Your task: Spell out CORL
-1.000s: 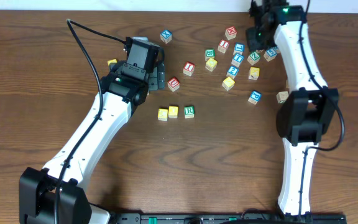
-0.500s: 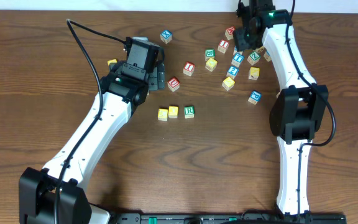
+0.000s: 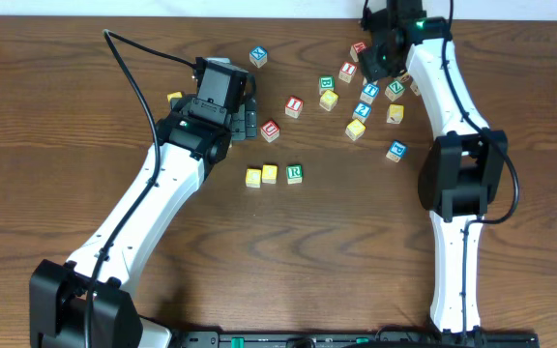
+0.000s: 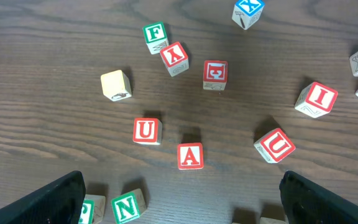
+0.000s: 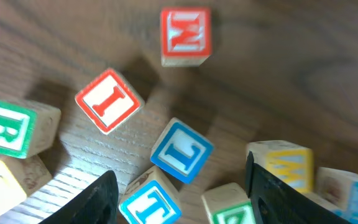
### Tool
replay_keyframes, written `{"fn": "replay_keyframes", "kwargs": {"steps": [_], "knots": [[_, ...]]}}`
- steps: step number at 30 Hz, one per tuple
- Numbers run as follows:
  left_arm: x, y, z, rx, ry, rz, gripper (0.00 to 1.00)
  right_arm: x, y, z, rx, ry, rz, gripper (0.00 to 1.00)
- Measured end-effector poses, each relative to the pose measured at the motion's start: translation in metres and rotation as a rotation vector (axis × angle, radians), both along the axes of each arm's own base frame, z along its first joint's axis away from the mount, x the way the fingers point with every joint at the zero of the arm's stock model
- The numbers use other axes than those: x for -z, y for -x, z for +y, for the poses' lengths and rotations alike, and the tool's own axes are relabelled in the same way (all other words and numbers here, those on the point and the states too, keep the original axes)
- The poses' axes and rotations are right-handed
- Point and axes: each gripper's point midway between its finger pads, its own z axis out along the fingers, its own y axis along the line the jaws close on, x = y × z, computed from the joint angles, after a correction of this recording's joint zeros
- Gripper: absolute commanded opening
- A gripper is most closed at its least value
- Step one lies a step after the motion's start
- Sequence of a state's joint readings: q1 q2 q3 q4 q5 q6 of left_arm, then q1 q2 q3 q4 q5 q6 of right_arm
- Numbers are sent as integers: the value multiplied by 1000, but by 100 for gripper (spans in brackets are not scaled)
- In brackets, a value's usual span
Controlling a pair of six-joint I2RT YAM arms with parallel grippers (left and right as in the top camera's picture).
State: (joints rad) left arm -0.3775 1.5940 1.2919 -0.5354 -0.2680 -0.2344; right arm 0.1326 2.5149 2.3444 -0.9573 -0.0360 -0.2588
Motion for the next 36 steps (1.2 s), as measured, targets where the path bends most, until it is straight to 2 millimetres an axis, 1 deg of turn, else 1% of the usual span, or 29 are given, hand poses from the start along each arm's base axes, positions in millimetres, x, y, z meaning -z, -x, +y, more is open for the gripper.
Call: {"fn": "replay_keyframes", "kwargs": {"steps": [3, 6, 9, 12, 15, 18, 28, 36], "knots": [[0, 0, 0, 0, 0, 0, 98, 25, 7, 3, -48, 3, 55, 59], [0, 0, 0, 0, 0, 0, 98, 36, 9, 4, -73, 6, 74, 60], [0, 0, 0, 0, 0, 0, 98, 36, 9, 2, -78, 3, 76, 60], [0, 0, 0, 0, 0, 0, 98, 37, 8, -6, -69, 0, 79, 59], [0, 0, 0, 0, 0, 0, 98, 37, 7, -19, -52, 3, 79, 59], [0, 0, 0, 0, 0, 0, 98, 37, 6, -25, -46, 0, 79, 59], [0, 0, 0, 0, 0, 0, 98, 34, 2, -16, -65, -20, 55, 61], [0, 0, 0, 0, 0, 0, 98, 30, -4, 2, -101, -55, 20, 63]]}}
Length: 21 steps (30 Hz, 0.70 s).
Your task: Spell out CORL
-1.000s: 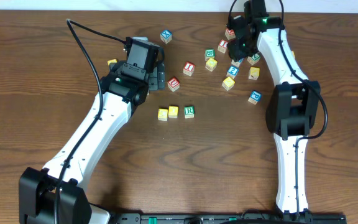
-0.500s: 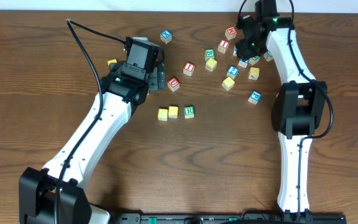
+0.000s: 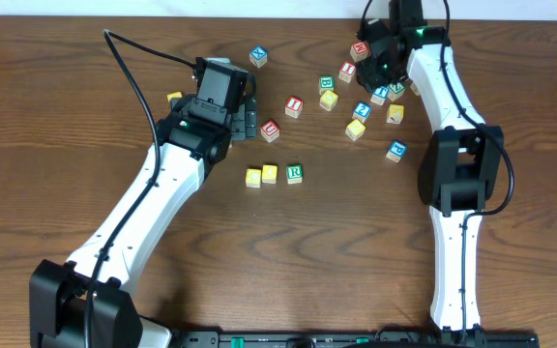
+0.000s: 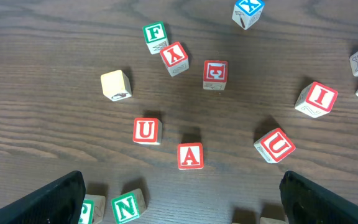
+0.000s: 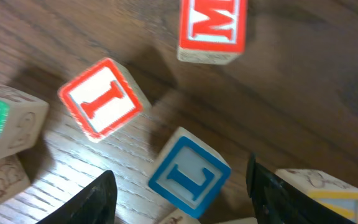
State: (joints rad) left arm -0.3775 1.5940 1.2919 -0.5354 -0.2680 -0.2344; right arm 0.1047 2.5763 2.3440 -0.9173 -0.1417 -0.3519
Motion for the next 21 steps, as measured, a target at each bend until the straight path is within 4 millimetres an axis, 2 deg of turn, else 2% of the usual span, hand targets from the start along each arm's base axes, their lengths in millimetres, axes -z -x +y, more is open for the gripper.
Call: {"fn": "replay_keyframes", "kwargs": {"steps": [5, 11, 21], "knots": [[0, 0, 0, 0, 0, 0, 98, -1, 0, 5, -20, -14, -4, 63], [0, 0, 0, 0, 0, 0, 98, -1, 0, 6, -39, -10, -7, 56], [1, 1, 1, 0, -3, 7, 98, 1, 5, 3, -101, 20, 1, 62]]}}
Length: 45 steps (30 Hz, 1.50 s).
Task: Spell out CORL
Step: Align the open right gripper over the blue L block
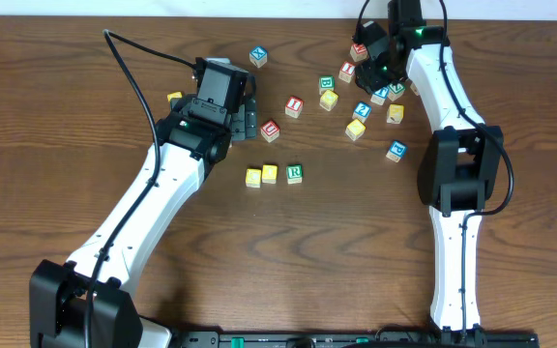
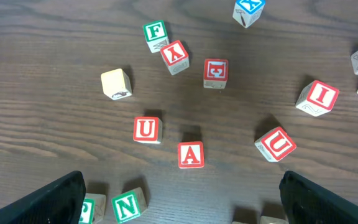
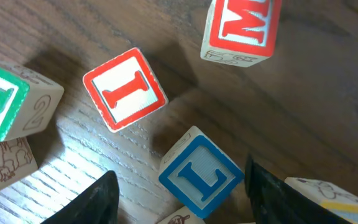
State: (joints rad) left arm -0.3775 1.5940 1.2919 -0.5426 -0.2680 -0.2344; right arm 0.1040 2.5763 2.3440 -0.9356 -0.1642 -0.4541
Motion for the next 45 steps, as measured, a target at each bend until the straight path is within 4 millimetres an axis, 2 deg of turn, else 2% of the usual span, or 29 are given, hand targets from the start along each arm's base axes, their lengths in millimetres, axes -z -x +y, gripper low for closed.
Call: {"fn": "replay_keyframes", "kwargs": {"steps": [10, 16, 28, 35, 45], "knots": [[0, 0, 0, 3, -3, 1, 98, -2, -7, -14, -106, 53, -53, 65], [0, 0, 0, 3, -3, 2, 98, -7, -15, -10, -157, 53, -101, 67], [0, 1, 0, 3, -3, 3, 98, -7, -8, 1, -215, 6, -86, 60], [0, 1, 0, 3, -3, 3, 98, -7, -7, 5, -227, -18, -85, 61], [0, 1, 0, 3, -3, 3, 98, 3, -10, 5, -227, -19, -85, 60]]}}
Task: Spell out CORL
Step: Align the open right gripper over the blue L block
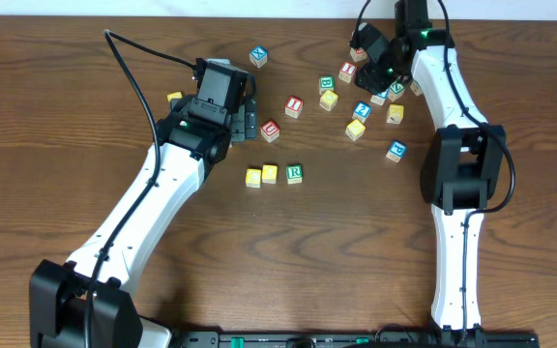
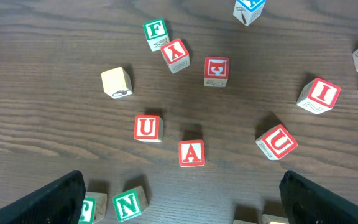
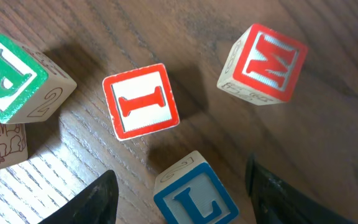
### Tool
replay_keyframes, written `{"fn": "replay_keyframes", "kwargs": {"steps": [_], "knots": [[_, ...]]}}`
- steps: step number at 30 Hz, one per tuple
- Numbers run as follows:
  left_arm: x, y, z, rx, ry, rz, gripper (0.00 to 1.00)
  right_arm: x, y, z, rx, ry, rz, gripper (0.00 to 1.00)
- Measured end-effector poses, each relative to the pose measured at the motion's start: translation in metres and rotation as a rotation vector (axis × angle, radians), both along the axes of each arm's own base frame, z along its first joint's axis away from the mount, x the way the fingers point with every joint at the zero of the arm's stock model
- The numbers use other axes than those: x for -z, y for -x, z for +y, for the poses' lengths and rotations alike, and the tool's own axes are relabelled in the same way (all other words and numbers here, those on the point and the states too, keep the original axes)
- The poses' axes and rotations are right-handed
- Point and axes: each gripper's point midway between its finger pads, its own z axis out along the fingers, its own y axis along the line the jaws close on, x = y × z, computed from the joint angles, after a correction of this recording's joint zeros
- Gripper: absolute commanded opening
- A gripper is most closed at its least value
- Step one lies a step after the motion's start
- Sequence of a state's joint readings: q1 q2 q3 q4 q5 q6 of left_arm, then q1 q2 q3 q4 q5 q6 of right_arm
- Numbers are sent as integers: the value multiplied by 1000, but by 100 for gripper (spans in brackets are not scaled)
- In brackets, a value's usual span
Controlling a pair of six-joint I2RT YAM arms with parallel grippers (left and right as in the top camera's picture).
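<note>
The blue L block [image 3: 194, 198] lies on the table at the bottom of the right wrist view, between the fingers of my open right gripper [image 3: 185, 200], apart from both. Overhead, that gripper [image 1: 376, 75] hangs over the block cluster at the far right. Two yellow blocks [image 1: 261, 175] and a green R block [image 1: 295, 173] form a row mid-table; the yellow ones' letters are too small to read. My left gripper [image 1: 245, 114] is open above the table, with only a green N block [image 2: 128, 204] low between its fingers [image 2: 55, 198].
Beside the L are a red I block [image 3: 142, 101], a red M block [image 3: 264, 63] and a green B block [image 3: 17, 78]. Under the left wrist lie red U [image 2: 147, 127], A [image 2: 191, 153], another U [image 2: 277, 142] and a green F [image 2: 156, 31]. More blocks are scattered overhead around a blue one [image 1: 395, 151].
In the right wrist view the L block now sits lower, at the frame's bottom edge, and the whole M block shows. Overhead, the right gripper has shifted slightly. The left arm has barely moved.
The right gripper was open over the cluster, with L, T and W blocks in its view. It then stood closer, with the L between its fingers. It has stayed open around the L since. The left gripper has stayed open, almost still, and the row with R is unchanged.
</note>
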State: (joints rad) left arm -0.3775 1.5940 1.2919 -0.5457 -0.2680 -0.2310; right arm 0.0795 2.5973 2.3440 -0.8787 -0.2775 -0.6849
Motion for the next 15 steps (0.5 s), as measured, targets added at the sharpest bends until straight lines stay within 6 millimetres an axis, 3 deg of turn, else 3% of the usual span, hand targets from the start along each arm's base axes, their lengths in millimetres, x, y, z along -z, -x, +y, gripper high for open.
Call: {"fn": "replay_keyframes", "kwargs": {"steps": [4, 15], "knots": [[0, 0, 0, 0, 0, 0, 98, 0, 0, 0, -3, 1, -2, 53], [0, 0, 0, 0, 0, 0, 98, 3, 5, -3, 0, 12, 21, 54]]}}
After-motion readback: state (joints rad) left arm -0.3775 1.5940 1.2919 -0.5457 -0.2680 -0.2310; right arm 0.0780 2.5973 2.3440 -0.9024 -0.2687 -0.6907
